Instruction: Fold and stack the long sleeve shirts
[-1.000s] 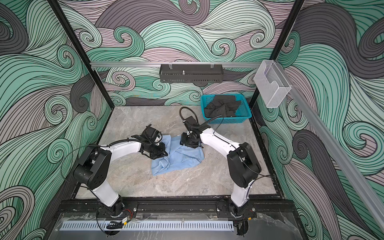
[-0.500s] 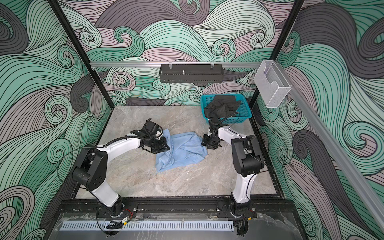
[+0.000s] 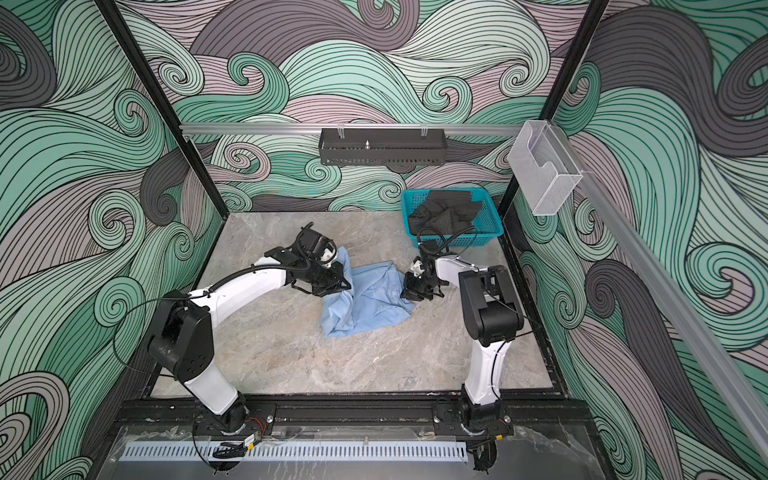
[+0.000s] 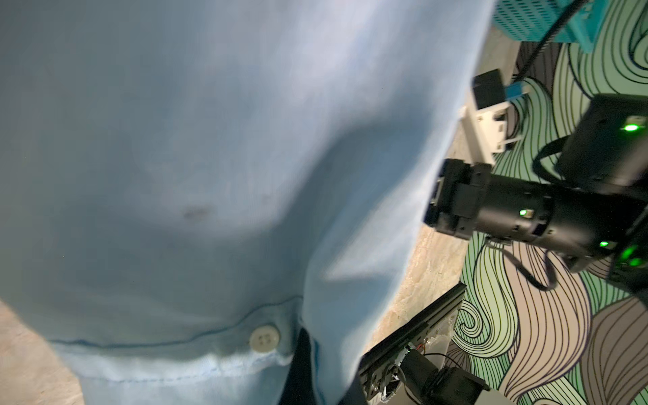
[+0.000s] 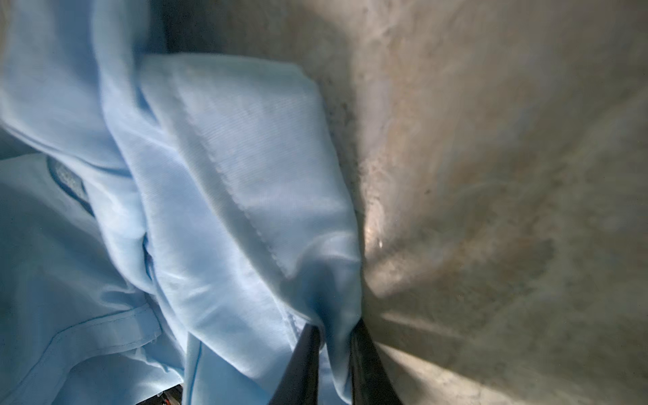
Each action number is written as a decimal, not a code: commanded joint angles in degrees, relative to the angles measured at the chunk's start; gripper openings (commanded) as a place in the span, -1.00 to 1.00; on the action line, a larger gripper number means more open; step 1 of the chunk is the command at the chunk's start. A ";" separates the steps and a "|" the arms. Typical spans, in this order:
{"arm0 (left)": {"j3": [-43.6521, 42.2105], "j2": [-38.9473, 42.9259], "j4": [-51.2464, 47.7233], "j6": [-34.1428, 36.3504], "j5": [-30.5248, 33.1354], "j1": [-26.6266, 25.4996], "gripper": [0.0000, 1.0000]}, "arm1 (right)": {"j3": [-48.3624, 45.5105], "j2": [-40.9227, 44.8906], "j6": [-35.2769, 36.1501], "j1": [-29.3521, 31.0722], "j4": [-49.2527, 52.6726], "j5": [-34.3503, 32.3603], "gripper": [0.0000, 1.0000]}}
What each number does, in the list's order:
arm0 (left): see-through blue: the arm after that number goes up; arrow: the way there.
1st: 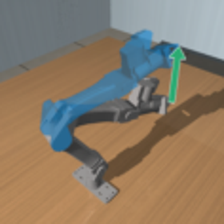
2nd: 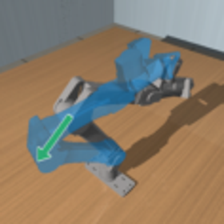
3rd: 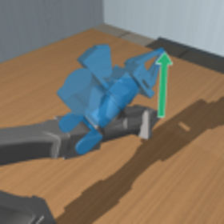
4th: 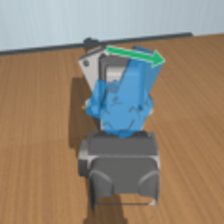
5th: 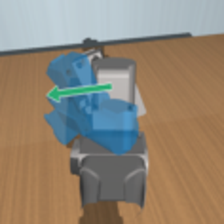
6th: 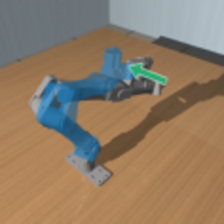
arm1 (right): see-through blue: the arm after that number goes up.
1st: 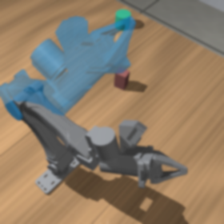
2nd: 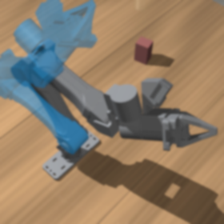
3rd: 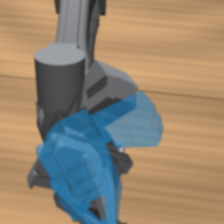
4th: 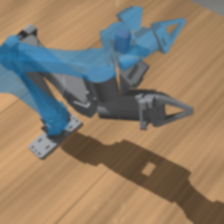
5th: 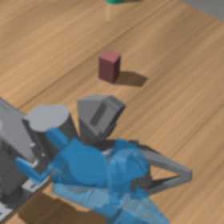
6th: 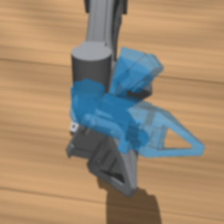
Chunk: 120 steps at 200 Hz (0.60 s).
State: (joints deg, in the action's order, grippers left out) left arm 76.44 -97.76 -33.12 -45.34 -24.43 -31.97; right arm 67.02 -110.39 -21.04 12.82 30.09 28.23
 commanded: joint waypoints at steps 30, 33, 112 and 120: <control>11.19 -9.94 -1.03 -4.62 2.66 -6.58 -1.00 | -2.47 4.32 -0.06 0.48 0.94 1.14 -0.65; 11.78 -10.51 -0.93 -4.68 2.78 -6.83 -1.00 | -2.51 4.41 -0.06 0.49 0.97 1.17 -0.65; 24.17 -24.02 -2.03 -6.22 4.55 -11.47 -1.00 | -3.65 5.67 -0.67 0.45 0.08 2.22 -0.64; 24.81 -24.61 -2.03 -6.39 4.65 -11.64 -1.00 | -3.74 5.45 -0.67 0.53 0.05 2.42 -0.65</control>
State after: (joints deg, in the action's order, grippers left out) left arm 97.93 -120.40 -33.67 -50.43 -21.15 -43.16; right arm 64.01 -105.71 -21.47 13.02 30.22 29.19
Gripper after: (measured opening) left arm 0.061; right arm 0.178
